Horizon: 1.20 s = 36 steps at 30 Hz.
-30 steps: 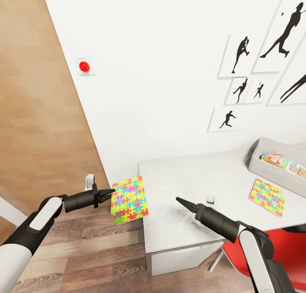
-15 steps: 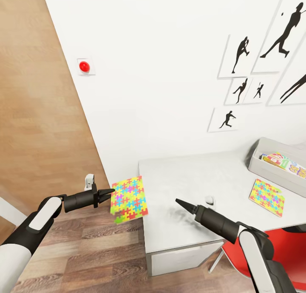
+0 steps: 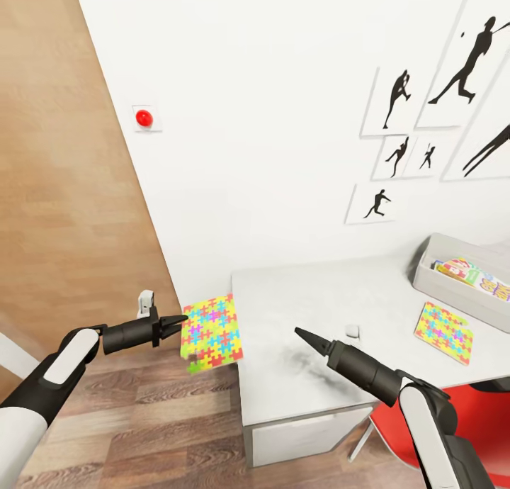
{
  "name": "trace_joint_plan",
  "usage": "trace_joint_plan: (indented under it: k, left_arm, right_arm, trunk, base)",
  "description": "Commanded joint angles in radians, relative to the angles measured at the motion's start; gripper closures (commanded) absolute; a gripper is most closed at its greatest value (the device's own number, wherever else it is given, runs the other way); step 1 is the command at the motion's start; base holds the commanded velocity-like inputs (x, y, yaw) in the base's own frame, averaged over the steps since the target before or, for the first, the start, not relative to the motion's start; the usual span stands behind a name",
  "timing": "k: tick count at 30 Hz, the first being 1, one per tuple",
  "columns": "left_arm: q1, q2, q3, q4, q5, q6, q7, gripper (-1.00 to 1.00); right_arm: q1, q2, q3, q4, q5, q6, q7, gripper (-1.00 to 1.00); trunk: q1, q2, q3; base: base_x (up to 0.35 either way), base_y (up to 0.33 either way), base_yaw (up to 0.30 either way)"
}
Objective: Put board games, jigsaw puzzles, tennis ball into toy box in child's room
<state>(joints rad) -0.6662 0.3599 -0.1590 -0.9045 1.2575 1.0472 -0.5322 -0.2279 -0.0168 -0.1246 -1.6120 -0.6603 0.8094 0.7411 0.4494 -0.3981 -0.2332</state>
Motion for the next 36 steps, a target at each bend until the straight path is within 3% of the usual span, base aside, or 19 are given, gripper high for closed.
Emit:
trace_joint_plan:
  k: [1,12,36]
  left_arm:
    - [-0.001,0.002,-0.003,0.000,-0.006,0.000,-0.009,1.00]
    - [0.002,0.005,-0.003,-0.065,-0.004,0.000,-0.009,1.00]
    - [0.003,0.006,0.003,-0.074,-0.005,0.000,-0.009,1.00]
  right_arm:
    - [-0.001,0.000,-0.001,0.000,-0.002,0.004,0.002,-1.00]
    - [-0.001,0.000,0.000,0.000,-0.002,-0.001,0.003,-1.00]
    - [-0.001,0.000,0.001,0.000,-0.002,-0.001,0.003,-1.00]
  trunk:
    - [0.001,-0.002,0.000]
    - [0.001,-0.002,0.018]
    - [0.001,-0.002,0.058]
  base:
    - [0.000,0.000,0.000]
    - [0.000,0.000,0.000]
    - [0.000,0.000,0.000]
